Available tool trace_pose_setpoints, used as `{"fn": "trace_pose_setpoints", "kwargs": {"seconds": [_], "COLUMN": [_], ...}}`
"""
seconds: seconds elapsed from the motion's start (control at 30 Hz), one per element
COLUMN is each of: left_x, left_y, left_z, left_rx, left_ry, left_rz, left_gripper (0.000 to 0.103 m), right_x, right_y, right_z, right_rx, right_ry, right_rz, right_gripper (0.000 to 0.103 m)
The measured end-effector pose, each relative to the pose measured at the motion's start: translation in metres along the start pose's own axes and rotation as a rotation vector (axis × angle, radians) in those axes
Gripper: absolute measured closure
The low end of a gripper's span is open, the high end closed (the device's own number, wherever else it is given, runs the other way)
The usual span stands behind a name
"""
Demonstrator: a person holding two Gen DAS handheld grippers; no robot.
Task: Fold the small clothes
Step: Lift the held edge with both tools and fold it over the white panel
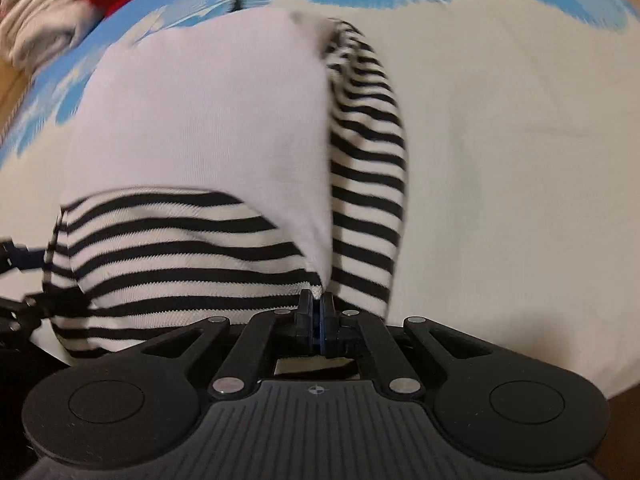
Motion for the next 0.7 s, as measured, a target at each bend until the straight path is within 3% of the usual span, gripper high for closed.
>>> {"fn": "trace_pose_setpoints", "kwargs": {"seconds": [0.1, 0.2, 0.27, 0.37, 0.47, 0.57, 0.7], "left_x": [-0.007, -0.026, -0.042, -0.075, -0.109, -0.132, -0.141], "left_y": [-0.005, -0.019, -0.028, -0.029, -0.011, 0.016, 0.037], "left_z": [-0.001, 0.006, 0.017, 0.043, 0.065, 0.08, 0.1], "left_rx": [-0.039, -0.046, -0.009, 0.03, 0.051, 0.015, 0.013], "left_ry": [-0.028, -0.082, -0.112, -0.2, -0.341, -0.481, -0.548], "left_rz": [-0.057, -0.166, -0.196, -0.227, -0.32, -0.437, -0.531], "left_gripper": [0.025, 0.023, 0.018, 0.017, 0.017, 0.016, 0.016], "right_x": [-0.001, 0.009, 0.016, 0.025, 0.025, 0.02, 0.019], "right_y": [-0.01, -0.039, -0.057, -0.067, -0.058, -0.04, -0.008], "right_z": [0.002, -0.001, 0.0, 0.019, 0.05, 0.08, 0.111], "right_rx": [0.035, 0.17, 0.27, 0.334, 0.322, 0.264, 0.164], "right_ry": [0.027, 0.102, 0.145, 0.168, 0.194, 0.193, 0.198], "right_rz": [-0.01, 0.012, 0.051, 0.126, 0.183, 0.152, 0.12], "right_gripper": [0.099, 0.081, 0.06, 0.053, 0.049, 0.049, 0.05]}}
Point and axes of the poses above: each gripper's, at about its wrist camera, not at the fingertips, and y roughly the way its jaws point, x to its right, z to its top, the point moved 1 cm from there along y, roughly the way its jaws point, and after that the axes turned 15 degrees about -x, right-handed, at the moved point
